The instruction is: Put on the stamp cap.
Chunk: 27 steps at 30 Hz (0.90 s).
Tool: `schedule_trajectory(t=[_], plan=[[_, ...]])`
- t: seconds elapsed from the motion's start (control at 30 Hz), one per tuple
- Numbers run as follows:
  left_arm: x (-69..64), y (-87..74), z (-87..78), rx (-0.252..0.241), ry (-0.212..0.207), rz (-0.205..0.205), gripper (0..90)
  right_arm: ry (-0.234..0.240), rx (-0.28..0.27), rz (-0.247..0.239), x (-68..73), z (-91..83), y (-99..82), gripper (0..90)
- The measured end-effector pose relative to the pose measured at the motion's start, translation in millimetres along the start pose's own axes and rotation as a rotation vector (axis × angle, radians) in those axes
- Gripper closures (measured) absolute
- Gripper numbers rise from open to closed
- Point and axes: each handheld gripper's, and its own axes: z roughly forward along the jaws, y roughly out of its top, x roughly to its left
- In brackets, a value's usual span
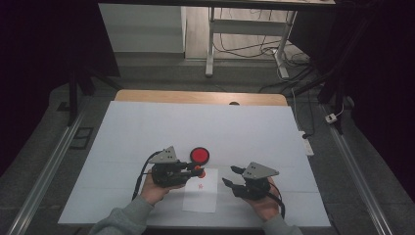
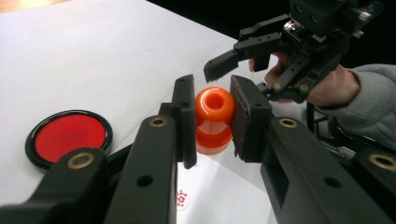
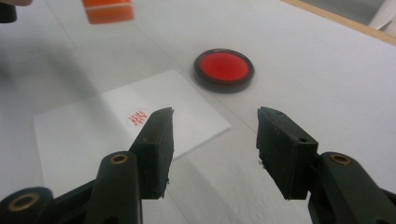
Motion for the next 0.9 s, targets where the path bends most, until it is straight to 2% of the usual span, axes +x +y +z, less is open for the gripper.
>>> schedule_trajectory(t=[0.3,0.33,0.4,0.5,0.77,0.9], plan=[[2.1,-0.3,-2.1,0.016,-0.017,0.006,72.5,-0.067,0.011,0.020,-14.3,-26.2,-17.6,45.2],[2.2,-0.3,-2.5,0.017,-0.017,0.008,72.5,-0.062,0.006,0.024,-16.3,-28.8,-19.5,45.2],[2.3,-0.3,-3.2,0.020,-0.017,0.010,72.5,-0.087,0.013,0.023,-19.0,-34.1,-22.4,45.2],[2.8,-0.5,-4.1,0.019,-0.015,0.008,72.5,-0.091,0.008,0.030,-23.5,-40.3,-26.7,45.2],[8.3,-0.4,-6.7,0.018,0.006,0.000,72.4,-0.123,0.011,0.056,-34.0,-51.0,-36.8,45.0],[14.0,0.5,-7.8,0.014,0.028,-0.017,72.4,-0.128,0.007,0.064,-38.2,-52.2,-38.7,45.0]])
